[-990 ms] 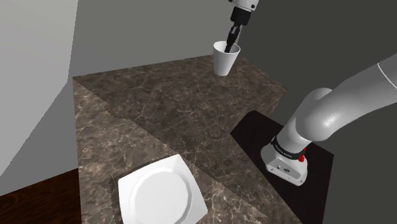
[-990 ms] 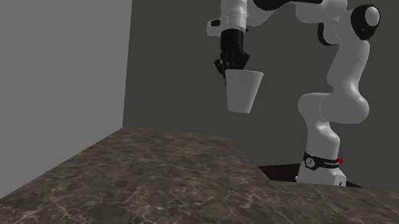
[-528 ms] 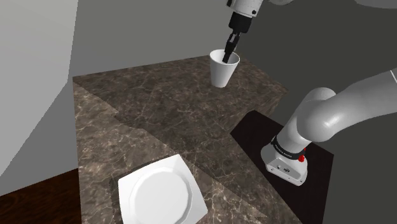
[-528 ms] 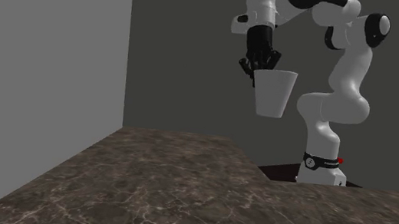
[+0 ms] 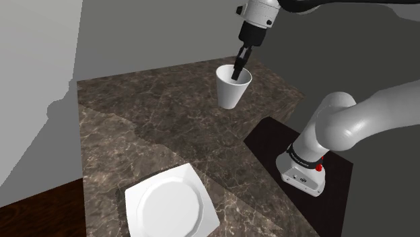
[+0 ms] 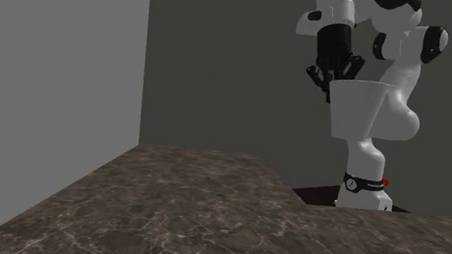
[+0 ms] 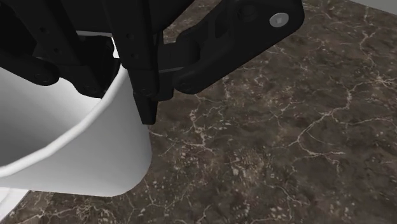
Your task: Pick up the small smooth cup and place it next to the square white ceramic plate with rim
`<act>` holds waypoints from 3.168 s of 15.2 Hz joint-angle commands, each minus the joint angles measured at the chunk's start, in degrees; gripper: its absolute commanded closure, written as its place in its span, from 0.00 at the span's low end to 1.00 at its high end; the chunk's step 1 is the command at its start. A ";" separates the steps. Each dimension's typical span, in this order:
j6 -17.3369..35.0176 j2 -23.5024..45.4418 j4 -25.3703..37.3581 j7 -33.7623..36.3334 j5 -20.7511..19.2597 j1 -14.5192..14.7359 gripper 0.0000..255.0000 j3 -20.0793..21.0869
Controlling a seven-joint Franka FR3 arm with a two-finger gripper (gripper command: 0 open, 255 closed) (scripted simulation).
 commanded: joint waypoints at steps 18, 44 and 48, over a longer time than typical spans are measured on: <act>3.77 -0.59 3.12 26.65 12.77 9.63 1.00 24.42; 13.87 47.21 35.24 80.42 -22.92 -0.44 1.00 74.27; 16.67 48.42 32.73 81.53 -24.54 0.66 1.00 73.32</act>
